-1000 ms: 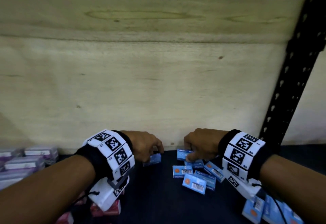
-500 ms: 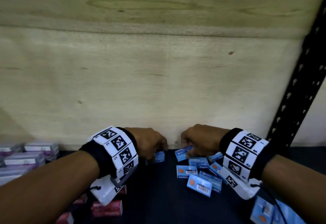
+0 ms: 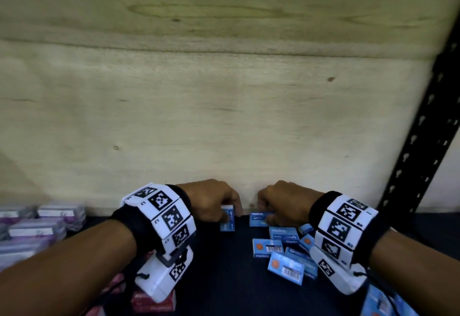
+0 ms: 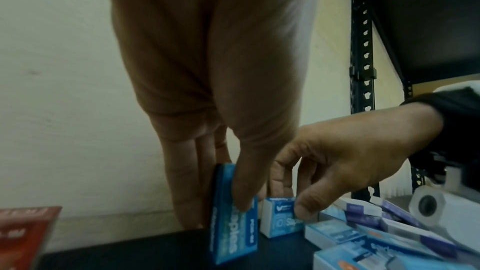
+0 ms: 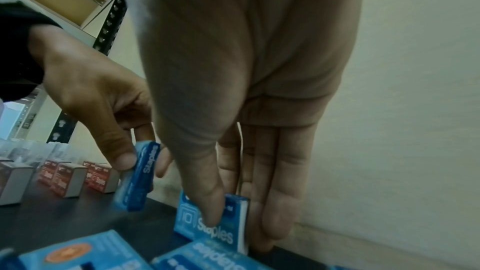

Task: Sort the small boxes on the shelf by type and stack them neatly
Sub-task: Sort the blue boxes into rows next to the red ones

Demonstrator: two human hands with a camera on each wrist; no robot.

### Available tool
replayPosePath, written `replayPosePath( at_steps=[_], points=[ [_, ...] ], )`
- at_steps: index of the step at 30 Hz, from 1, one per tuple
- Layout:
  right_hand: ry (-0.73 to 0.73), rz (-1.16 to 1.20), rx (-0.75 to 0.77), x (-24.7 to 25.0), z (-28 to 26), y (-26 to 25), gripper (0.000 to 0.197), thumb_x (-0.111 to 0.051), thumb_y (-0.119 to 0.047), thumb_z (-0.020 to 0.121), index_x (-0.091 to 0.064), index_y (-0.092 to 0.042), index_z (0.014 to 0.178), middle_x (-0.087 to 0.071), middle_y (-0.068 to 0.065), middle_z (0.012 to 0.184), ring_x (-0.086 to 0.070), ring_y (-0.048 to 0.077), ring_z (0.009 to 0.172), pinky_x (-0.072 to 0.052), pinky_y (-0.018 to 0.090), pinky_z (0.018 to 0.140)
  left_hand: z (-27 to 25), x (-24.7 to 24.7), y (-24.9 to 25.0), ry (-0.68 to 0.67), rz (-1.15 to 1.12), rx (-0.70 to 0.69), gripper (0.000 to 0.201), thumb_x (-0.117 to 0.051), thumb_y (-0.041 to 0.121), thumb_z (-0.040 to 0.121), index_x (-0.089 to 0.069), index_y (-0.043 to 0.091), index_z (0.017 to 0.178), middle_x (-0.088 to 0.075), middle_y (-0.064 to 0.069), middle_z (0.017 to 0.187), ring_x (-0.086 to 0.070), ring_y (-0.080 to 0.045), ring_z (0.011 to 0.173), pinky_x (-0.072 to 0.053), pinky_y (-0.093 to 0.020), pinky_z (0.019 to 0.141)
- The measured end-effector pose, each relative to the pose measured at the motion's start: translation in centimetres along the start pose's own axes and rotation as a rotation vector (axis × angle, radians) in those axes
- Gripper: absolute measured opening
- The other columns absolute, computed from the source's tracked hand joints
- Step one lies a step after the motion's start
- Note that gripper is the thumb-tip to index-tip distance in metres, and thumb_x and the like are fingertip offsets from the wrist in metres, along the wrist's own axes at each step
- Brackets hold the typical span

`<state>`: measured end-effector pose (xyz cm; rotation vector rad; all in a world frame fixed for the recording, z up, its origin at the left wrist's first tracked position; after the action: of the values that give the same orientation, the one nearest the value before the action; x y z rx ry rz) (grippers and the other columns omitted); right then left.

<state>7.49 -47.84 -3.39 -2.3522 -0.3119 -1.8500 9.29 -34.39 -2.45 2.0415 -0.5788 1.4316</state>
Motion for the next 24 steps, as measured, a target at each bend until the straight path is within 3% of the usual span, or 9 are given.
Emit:
replayPosePath(
  at_steps=[2,5,10,16,21,24],
  points=[
    [0.003,0.005,0.013,0.0,-0.1,-0.2,0.027,-0.066,-0.026,0.093,-0.059,-0.020,0.118,-0.059,0.002,0.106,-0.051,0.017,0.086,-0.039,0.027,0.072,-0.1,0.1,-0.2,0.045,-0.011,0.010,0.025,-0.064,0.022,0.093,-0.064,0.029,0.118,-0.056,0.008,0.106,-0.049,-0.009,0.092,-0.037,-0.020,0.078],
    [0.023,0.019,0.021,0.0,-0.2,-0.2,0.022,-0.065,-0.025,0.093,-0.061,-0.019,0.113,-0.058,0.001,0.103,-0.053,0.018,0.086,-0.041,0.028,0.073,-0.3,0.5,-0.8,0.079,0.007,0.050,0.026,-0.069,0.017,0.089,-0.065,0.025,0.114,-0.057,0.009,0.099,-0.054,-0.010,0.091,-0.038,-0.018,0.071],
    [0.037,0.012,0.017,-0.2,0.0,-0.1,0.022,-0.065,-0.024,0.093,-0.062,-0.017,0.113,-0.063,0.004,0.110,-0.055,0.018,0.088,-0.042,0.028,0.073,-0.5,0.2,-1.8,0.055,0.100,0.135,0.036,-0.073,0.009,0.085,-0.066,0.021,0.119,-0.064,0.000,0.121,-0.061,-0.019,0.108,-0.048,-0.025,0.083],
    [0.066,0.021,0.014,-0.3,0.2,0.1,0.021,-0.064,-0.023,0.092,-0.063,-0.019,0.113,-0.064,0.004,0.110,-0.061,0.022,0.095,-0.046,0.030,0.077,-0.1,-0.6,-1.7,0.032,0.109,0.176,0.034,-0.076,0.011,0.082,-0.066,0.015,0.114,-0.064,-0.005,0.117,-0.062,-0.023,0.103,-0.046,-0.026,0.077],
    [0.025,0.065,0.075,-0.6,0.3,-0.2,0.042,-0.062,-0.024,0.094,-0.050,-0.034,0.133,-0.060,0.001,0.126,-0.059,0.023,0.108,-0.049,0.034,0.089,0.6,-0.7,-1.0,0.038,0.086,0.162,0.034,-0.076,0.010,0.082,-0.066,0.016,0.115,-0.066,-0.004,0.115,-0.061,-0.020,0.103,-0.043,-0.024,0.075],
    [0.003,0.086,0.124,-0.7,0.2,-0.3,0.046,-0.057,-0.016,0.096,-0.048,-0.037,0.136,-0.059,-0.003,0.133,-0.058,0.019,0.114,-0.042,0.027,0.086,0.8,-0.6,-1.0,0.039,0.079,0.160,0.035,-0.076,0.010,0.082,-0.066,0.015,0.115,-0.065,-0.005,0.116,-0.061,-0.021,0.104,-0.043,-0.024,0.074]
  ],
)
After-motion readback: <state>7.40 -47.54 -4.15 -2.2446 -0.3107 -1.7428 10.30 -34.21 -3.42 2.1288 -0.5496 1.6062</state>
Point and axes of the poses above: each hand's wrist, its own z-axis towards the middle knuckle, its own x-axis out of the back of the hand, y = z × x, the point moved 6 cm from there along z, towards the middle knuckle
